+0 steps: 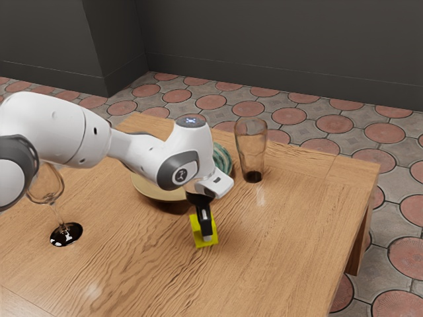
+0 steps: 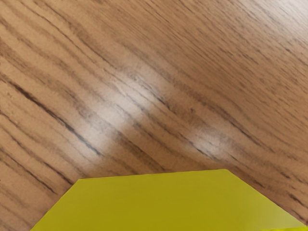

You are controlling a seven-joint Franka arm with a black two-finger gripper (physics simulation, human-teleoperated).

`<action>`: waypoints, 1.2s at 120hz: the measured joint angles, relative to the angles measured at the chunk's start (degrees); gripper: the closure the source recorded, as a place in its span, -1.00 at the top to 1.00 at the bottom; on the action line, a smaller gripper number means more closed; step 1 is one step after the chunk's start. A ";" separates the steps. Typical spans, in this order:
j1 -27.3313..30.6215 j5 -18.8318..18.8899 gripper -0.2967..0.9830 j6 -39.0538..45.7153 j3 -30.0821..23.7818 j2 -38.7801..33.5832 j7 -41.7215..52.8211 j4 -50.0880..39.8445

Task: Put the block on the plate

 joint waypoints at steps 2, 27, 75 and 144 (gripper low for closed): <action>0.00 0.01 0.27 0.05 0.00 0.00 0.06 0.00; -0.15 0.20 0.17 0.50 0.00 -0.04 0.51 -0.02; -0.94 0.69 0.13 0.38 0.00 -4.87 0.36 -1.31; 6.39 3.71 0.13 -6.13 -0.94 -6.55 -0.04 5.90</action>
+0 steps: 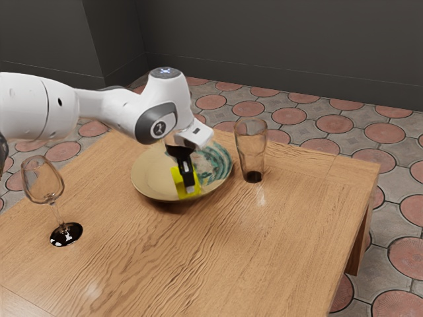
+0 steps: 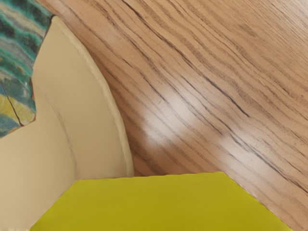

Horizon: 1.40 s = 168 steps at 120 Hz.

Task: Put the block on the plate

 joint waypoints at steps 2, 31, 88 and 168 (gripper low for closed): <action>0.44 0.21 0.13 -0.21 -0.23 0.26 0.01 0.35; 8.73 5.01 0.13 -3.05 -6.91 6.64 0.14 7.88; 11.89 13.28 0.13 -7.68 -8.44 19.48 2.13 23.68; 13.78 16.09 0.41 -8.94 -11.76 23.80 6.64 28.62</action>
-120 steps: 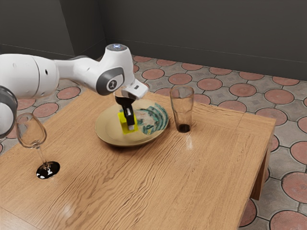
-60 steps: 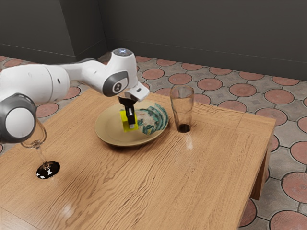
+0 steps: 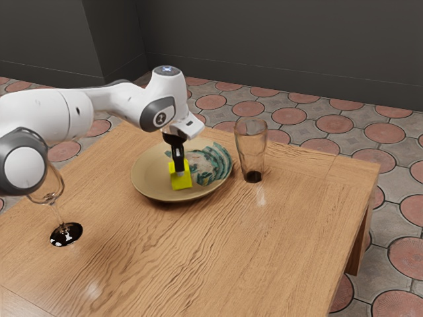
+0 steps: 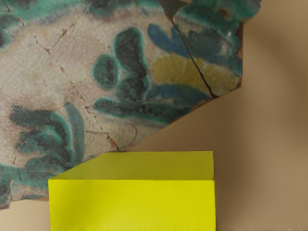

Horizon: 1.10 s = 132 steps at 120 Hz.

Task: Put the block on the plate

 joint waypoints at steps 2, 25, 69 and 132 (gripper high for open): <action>-0.01 0.00 0.42 -0.01 -0.01 -0.05 0.06 -0.04; -0.46 -0.35 0.49 -0.39 -0.04 -0.94 0.19 -0.67; -1.74 -1.58 0.53 -5.55 -0.07 -7.13 -1.23 -2.35; -5.46 -9.98 0.54 -13.35 10.59 -21.71 -17.35 -9.38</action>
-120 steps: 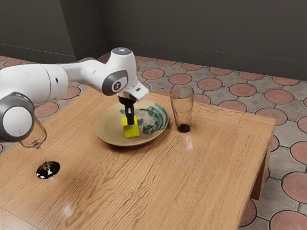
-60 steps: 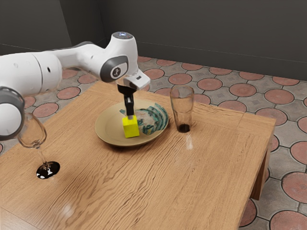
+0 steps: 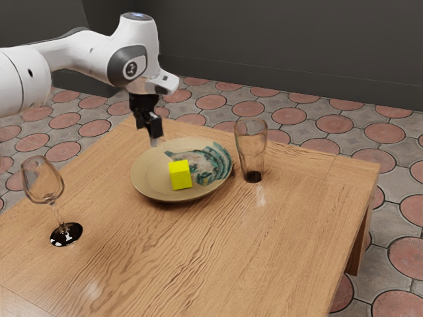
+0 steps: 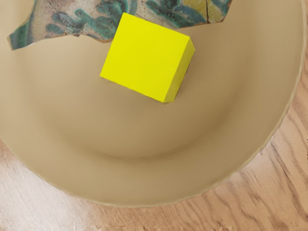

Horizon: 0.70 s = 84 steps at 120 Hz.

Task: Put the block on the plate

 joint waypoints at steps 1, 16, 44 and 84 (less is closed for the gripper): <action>-0.05 -0.13 0.54 -0.18 0.20 -0.33 -0.34 -0.13; 0.23 -1.32 0.54 -3.04 1.82 -4.77 -4.87 -1.04; 3.11 -2.89 0.54 -7.74 2.55 -10.90 -10.57 -1.27; 3.55 -5.50 0.54 -12.47 6.61 -19.60 -15.46 -4.17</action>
